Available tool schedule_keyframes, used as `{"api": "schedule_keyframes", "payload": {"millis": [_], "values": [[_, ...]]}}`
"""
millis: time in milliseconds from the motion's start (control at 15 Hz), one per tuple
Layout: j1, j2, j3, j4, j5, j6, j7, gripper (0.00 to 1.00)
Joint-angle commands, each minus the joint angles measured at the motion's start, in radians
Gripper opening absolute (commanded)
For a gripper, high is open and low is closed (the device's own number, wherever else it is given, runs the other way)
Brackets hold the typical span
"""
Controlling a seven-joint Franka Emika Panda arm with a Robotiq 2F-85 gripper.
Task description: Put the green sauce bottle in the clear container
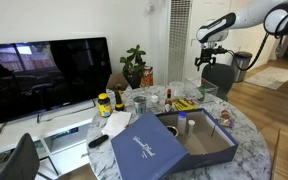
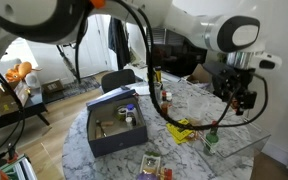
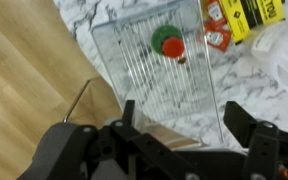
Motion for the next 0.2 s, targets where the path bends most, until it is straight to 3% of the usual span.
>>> {"api": "schedule_keyframes", "payload": {"millis": [0,67,133], "values": [[0.029,-0.204,-0.023,-0.145,-0.052,0.132,-0.07,1.0],[0.036,-0.254,-0.023,-0.167,-0.067,0.165,-0.097,1.0],[0.012,-0.132,-0.014,-0.036,-0.039,0.097,-0.05,1.0]]}}
